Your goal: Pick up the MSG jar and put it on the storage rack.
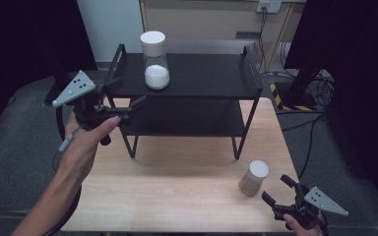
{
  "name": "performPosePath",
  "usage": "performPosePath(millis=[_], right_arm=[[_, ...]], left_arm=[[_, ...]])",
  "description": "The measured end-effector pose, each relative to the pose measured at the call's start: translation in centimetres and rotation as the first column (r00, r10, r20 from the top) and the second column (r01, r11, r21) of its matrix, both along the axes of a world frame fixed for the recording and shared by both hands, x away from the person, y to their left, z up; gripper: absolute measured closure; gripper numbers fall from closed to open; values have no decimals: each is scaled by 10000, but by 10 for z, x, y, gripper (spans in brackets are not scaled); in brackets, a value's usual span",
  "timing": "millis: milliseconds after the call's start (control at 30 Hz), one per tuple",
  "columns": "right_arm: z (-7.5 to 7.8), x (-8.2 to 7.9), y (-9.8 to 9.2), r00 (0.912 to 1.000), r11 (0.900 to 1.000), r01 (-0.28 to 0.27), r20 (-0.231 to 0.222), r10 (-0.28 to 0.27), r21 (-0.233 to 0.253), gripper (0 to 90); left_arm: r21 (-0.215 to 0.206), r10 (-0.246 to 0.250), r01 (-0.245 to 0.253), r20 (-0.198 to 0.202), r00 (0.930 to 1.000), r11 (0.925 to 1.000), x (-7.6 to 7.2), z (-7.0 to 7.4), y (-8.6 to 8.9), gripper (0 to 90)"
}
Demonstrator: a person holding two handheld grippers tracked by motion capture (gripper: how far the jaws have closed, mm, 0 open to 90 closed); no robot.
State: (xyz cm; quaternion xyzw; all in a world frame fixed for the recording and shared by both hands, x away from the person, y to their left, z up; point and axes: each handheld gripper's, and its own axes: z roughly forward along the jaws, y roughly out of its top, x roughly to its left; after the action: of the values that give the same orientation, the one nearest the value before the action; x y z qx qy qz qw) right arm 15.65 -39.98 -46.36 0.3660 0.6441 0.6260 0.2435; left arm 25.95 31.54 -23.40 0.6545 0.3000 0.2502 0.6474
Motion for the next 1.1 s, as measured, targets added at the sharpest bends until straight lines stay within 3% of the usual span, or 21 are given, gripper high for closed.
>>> performPosePath(millis=[267,567,767,1000,1100], right_arm=[[2,-1,0,10000,10000,26,63,-26,9,16],[3,-2,-1,9999,10000,62,121,-62,-21,16],[4,-2,0,9999,10000,43,114,-42,-41,16],[4,-2,1,9999,10000,4,116,-4,-71,16],[4,-2,1,9999,10000,10,117,-9,-74,16]], left_arm=[[263,-2,5,-103,9999,9997,-16,-35,-4,35],[576,100,-72,-484,9988,9983,-30,-78,-10,36],[946,161,-103,-612,9980,9955,-37,-97,-10,36],[732,366,-298,-930,9950,9969,-45,-123,-7,37],[951,394,-309,-891,9952,9950,-49,-129,-7,36]])
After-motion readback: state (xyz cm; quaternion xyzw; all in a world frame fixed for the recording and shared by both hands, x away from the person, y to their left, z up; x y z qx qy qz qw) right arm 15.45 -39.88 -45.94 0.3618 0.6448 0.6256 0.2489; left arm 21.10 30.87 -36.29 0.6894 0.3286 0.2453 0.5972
